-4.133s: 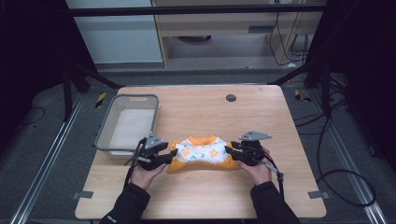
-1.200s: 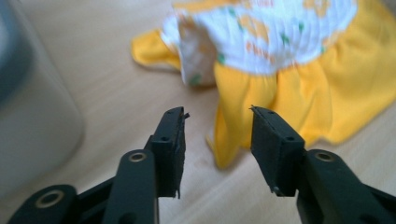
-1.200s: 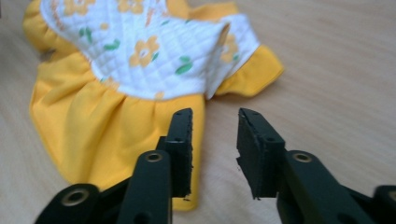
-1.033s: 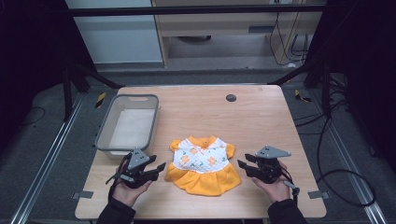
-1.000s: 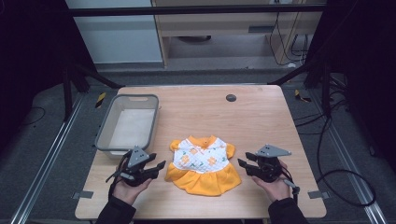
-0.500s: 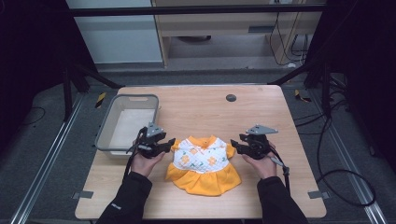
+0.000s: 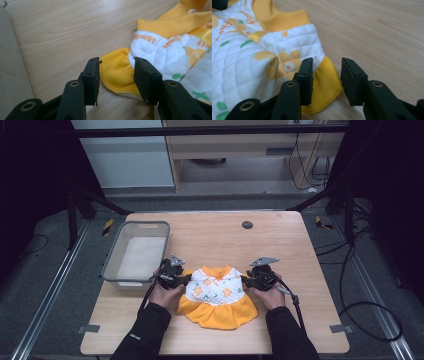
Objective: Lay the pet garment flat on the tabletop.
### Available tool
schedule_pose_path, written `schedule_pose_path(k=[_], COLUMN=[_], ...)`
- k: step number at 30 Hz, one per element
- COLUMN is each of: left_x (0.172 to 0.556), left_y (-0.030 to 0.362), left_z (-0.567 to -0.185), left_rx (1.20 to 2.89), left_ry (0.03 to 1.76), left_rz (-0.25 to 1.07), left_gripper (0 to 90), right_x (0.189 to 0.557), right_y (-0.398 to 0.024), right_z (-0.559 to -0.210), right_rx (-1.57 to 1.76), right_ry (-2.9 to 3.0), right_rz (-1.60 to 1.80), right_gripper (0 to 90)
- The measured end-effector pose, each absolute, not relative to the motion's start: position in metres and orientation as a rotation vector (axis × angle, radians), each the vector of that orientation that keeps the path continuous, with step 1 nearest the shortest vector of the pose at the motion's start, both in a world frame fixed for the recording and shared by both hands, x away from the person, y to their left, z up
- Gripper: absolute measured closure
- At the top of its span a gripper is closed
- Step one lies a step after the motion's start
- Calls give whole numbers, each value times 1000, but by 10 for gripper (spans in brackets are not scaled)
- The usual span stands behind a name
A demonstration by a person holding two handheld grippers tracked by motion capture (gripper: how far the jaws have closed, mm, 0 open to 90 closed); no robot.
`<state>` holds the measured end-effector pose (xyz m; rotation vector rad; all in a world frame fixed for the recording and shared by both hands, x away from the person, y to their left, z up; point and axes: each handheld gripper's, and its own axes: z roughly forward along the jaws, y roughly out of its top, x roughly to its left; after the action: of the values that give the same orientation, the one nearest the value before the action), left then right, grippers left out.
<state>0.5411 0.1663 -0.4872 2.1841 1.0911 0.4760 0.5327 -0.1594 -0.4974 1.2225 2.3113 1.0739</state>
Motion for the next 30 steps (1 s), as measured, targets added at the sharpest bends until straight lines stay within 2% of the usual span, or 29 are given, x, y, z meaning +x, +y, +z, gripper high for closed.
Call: schedule_pose_path(k=[5, 9, 14, 16, 21, 25, 30], left_x=[542, 543, 542, 540, 536, 524, 514], left_y=[165, 165, 162, 160, 159, 162, 159], left_z=[-490, -491, -490, -490, -485, -458, -424], left_rx=[2177, 2165, 2179, 2194, 2174, 2067, 2035], left_ry=[1114, 1144, 1141, 1133, 1115, 1048, 959], left_rz=[445, 401, 393, 409, 470, 525, 612], left_gripper=[595, 665, 819, 854, 877, 880, 880], right_x=[532, 531, 531, 531, 529, 523, 514], right_y=[-159, -157, -157, -157, -158, -161, -164], right_z=[-500, -499, -499, -498, -494, -477, -449], right_rx=[1248, 1262, 1264, 1264, 1245, 1198, 1137], right_ry=[2334, 2352, 2354, 2350, 2317, 2269, 2169], right_rz=[1073, 1077, 1076, 1080, 1100, 1171, 1272], right_gripper=[724, 811, 846, 849, 851, 850, 849])
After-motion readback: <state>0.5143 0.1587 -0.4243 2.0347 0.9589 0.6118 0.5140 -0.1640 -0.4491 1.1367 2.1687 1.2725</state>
